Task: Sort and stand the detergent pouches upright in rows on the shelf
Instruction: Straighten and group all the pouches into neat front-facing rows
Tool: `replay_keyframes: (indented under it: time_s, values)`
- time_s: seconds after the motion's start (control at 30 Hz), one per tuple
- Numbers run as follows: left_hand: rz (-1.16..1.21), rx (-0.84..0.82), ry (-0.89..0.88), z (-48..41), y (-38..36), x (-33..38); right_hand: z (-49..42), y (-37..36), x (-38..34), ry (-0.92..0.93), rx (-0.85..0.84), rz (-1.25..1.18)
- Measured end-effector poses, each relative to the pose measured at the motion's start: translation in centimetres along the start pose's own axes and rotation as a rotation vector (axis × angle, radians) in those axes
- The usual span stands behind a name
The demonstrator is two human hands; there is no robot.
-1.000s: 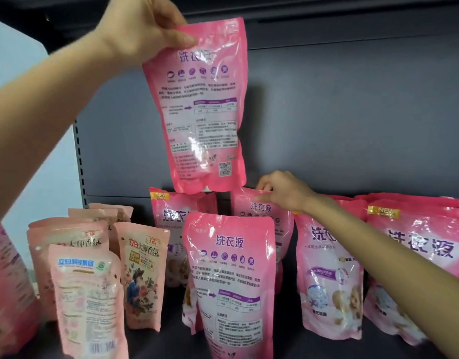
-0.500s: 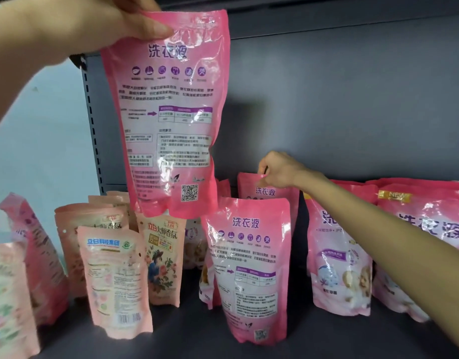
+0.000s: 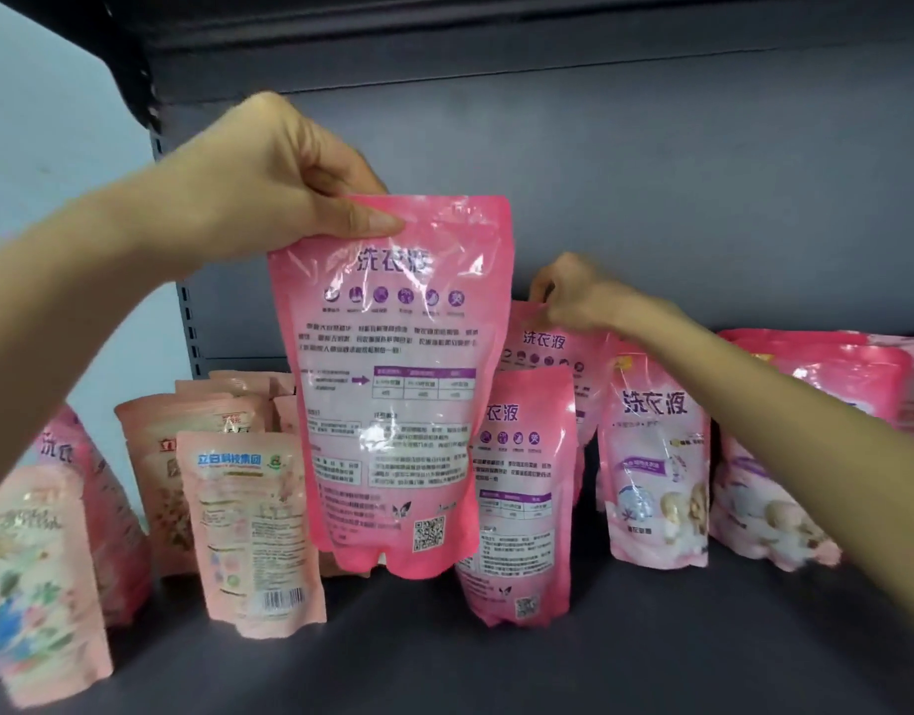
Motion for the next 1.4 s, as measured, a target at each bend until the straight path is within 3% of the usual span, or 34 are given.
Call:
replay_keyframes:
  time_s: [0.13,0.33,0.93,1.4]
  values:
    - [0.130,-0.016,-0.027,0.9,-2.3,0.7,2.2,2.0,-0.4,0.008,0.056,0.052]
    - [0.136,-0.050,-0.044,0.7,-5.0,1.2,6.1,4.5,0.6,-0.027,0.107,0.043]
    - [0.178,-0.070,-0.075,-0.3,-12.3,8.5,14.5,8.4,8.2,-0.092,-0.030,0.036]
    - [0.001,-0.026,0.017,-2.0,-17.9,12.8,17.9,10.9,13.9,-0.132,-0.049,0.094]
Point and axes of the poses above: each hand's wrist, its own z-axis away from the middle knuckle, its own y-axis out of the back of the hand, x = y × z, the point moved 10 cm from there along -z, towards the middle knuckle
